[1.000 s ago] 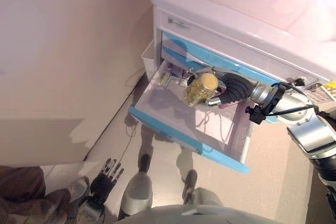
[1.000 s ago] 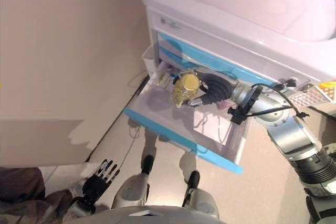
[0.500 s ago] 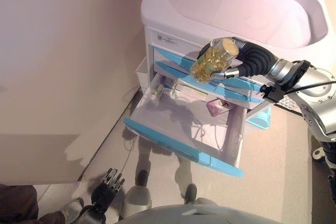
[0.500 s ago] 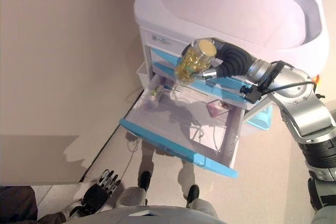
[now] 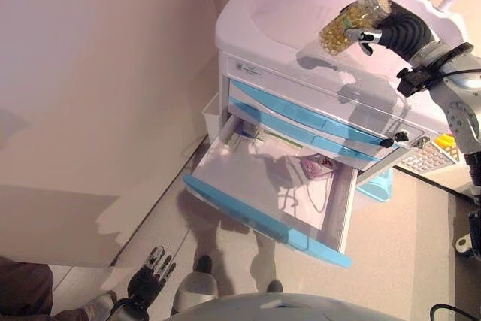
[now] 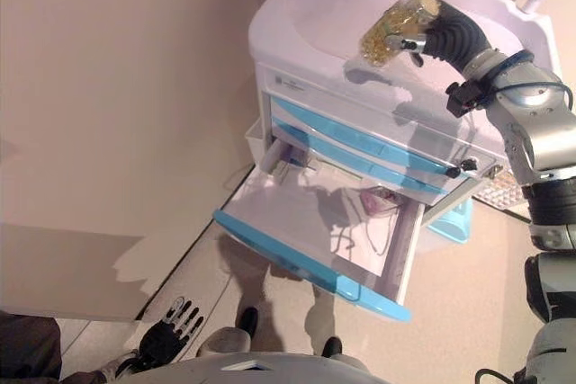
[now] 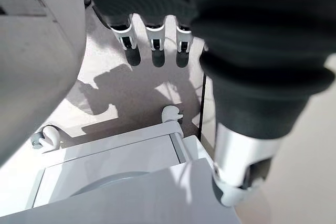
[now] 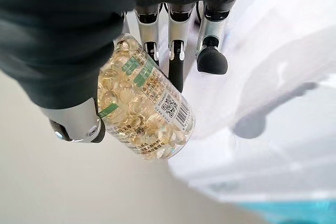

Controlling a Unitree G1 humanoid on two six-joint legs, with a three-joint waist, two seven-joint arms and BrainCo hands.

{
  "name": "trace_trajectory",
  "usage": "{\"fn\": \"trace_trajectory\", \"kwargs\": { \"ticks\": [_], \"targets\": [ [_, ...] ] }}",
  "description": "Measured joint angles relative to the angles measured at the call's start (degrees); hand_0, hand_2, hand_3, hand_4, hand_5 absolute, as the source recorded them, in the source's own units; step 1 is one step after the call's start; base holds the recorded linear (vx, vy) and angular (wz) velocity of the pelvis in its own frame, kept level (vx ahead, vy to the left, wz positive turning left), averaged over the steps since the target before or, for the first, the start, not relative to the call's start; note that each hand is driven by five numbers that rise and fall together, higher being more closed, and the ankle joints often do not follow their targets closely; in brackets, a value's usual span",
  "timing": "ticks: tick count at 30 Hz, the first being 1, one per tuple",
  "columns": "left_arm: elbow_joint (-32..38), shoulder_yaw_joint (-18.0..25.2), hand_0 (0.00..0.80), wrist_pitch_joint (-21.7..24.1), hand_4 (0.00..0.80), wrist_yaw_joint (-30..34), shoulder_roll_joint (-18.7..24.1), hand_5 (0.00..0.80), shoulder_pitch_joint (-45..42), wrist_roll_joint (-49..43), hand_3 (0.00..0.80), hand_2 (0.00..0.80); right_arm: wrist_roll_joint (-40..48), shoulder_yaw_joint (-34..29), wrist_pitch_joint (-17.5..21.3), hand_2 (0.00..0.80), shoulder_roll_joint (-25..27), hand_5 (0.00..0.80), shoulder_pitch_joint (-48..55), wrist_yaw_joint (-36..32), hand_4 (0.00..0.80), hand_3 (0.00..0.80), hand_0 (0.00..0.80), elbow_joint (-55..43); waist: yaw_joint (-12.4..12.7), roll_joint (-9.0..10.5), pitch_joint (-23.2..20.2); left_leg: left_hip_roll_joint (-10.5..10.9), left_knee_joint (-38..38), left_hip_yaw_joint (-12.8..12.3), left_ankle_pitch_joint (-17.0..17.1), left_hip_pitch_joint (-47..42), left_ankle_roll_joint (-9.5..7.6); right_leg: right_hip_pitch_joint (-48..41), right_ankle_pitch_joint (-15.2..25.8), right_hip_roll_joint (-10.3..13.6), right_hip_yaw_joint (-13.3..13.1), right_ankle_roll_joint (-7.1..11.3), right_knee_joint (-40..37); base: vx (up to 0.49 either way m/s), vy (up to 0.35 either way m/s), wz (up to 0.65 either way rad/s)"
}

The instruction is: Open the drawer and pick up the medicine

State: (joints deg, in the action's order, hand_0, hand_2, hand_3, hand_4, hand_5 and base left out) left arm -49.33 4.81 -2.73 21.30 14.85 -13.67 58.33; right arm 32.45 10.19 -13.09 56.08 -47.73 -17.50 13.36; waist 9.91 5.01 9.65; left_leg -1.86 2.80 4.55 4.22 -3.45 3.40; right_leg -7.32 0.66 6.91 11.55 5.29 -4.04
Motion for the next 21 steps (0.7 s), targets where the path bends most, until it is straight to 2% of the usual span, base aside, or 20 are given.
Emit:
{"fn": "trace_trajectory", "kwargs": {
  "ticks": [5,11,17,21],
  "targets": [
    [0.0,0.0,0.0,-1.0,0.0,-1.3,1.0,0.0,0.1,0.0,0.0,0.0,0.6,2.5,-1.1,0.8,3.2,0.8,-5.6,2.5,0.8,0.8,0.8,10.0,0.8,-0.12,-0.1,0.1,0.0,0.2,0.0,0.0,-0.01,-0.1,0.0,0.0,0.1,-0.01,-0.2,0.0,0.0,0.0],
    [0.0,0.0,0.0,-1.4,0.0,-2.0,1.7,0.0,0.1,0.1,0.0,0.0,0.6,8.9,-3.0,0.8,5.7,0.8,-11.1,3.5,0.8,0.8,0.8,22.2,1.3,-0.8,-0.6,0.1,0.0,0.7,0.0,-0.2,0.0,-1.0,0.2,-0.1,0.7,-0.09,-1.1,0.027,-0.011,0.04],
    [0.0,-0.1,0.0,-2.3,0.0,-3.1,1.8,0.0,0.0,0.1,0.0,0.0,-1.3,11.4,-5.9,0.8,6.0,0.8,-13.1,3.6,0.8,0.8,0.8,29.8,1.5,-0.93,-0.7,0.1,0.0,1.1,0.0,-0.3,0.03,-1.3,0.3,-0.1,1.3,-0.15,-1.2,0.031,-0.005,0.03],
    [0.1,-0.1,0.0,-2.6,0.0,-3.5,2.1,0.0,0.2,0.1,0.0,0.0,-5.6,13.3,-7.3,0.8,6.1,0.8,-14.2,3.3,0.8,0.8,0.8,35.4,2.3,-0.93,-0.7,0.1,0.0,1.1,0.0,-0.3,0.03,-1.3,0.3,-0.1,1.4,-0.16,-1.2,0.0,0.0,0.0]
  ]
}}
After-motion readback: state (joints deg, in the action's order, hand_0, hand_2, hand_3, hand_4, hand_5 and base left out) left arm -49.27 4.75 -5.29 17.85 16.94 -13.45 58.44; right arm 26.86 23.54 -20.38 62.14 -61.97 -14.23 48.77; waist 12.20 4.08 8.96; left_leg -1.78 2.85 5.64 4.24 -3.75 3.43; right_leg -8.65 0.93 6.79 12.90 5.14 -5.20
